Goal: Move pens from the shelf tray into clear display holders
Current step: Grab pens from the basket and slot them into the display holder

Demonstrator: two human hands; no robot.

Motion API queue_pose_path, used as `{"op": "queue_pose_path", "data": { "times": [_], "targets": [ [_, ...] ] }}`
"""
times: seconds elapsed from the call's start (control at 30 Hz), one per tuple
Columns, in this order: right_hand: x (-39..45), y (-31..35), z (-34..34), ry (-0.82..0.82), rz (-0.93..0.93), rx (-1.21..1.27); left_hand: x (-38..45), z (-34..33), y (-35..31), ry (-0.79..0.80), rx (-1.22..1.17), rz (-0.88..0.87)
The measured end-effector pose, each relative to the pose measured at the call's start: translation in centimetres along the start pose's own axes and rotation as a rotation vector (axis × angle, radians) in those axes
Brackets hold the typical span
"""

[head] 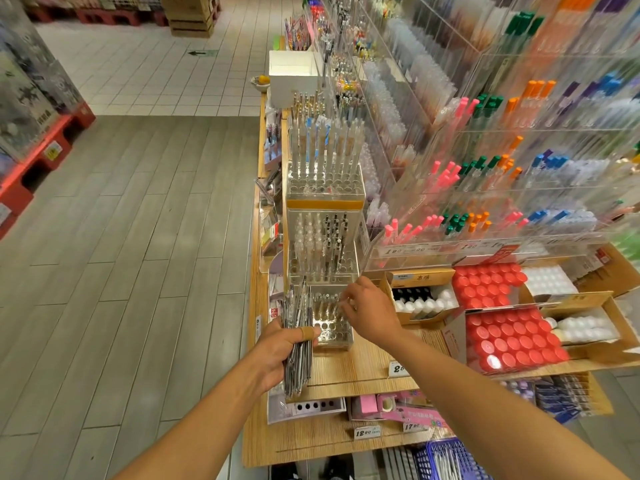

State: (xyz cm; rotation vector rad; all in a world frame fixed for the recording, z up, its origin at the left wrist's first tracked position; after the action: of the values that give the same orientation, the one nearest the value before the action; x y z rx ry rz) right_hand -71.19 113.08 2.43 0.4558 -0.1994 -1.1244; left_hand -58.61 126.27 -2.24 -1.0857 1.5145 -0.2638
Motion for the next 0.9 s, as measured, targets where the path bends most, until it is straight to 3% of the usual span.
{"op": "queue_pose_path", "data": {
  "times": [0.07,0.13,0.2,0.43,0.57,0.73,0.9],
  "targets": [
    [0.0,0.2,0.3,0.053,-0.103,0.332,0.0,-0.2,0.0,0.003,0.000,-0.009],
    [-0.5,1.8,-0.7,0.253,-0.148,0.675,-0.1,-0.6,0.0,0.004,0.008,-0.019],
    [-1.2,3.4,-1.1,0.374,-0.142,0.790,-0.1,-0.9,-0.1,0.013,0.026,-0.031],
    [-1.5,3.7,-0.9,0.416,-0.217,0.806,-0.6,-1.7,-0.1,0.045,-0.009,-0.022],
    [-1.0,2.2,0.7,0.324,-0.234,0.853,-0.6,-0.8,-0.2,0.027,-0.071,-0.013],
    [0.3,0.3,3.0,0.141,-0.143,0.607,-0.6,0.6,-0.5,0.016,-0.141,-0.021],
    [0.7,1.2,1.8,0.152,0.037,0.257,-0.6,1.1,-0.7,0.031,-0.164,-0.016]
  ]
}}
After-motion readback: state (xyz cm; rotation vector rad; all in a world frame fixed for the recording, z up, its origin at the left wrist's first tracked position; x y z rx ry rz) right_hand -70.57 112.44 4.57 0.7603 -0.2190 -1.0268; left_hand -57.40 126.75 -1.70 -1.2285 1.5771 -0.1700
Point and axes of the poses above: each hand's wrist, its own x-axis towards the middle knuckle, its own z-axis out of the back of the hand, y = z × x, the point moved 10 cm from there along x, towards the middle knuckle, and after that the axes turned 4 degrees about -z, right-handed, at the moved point
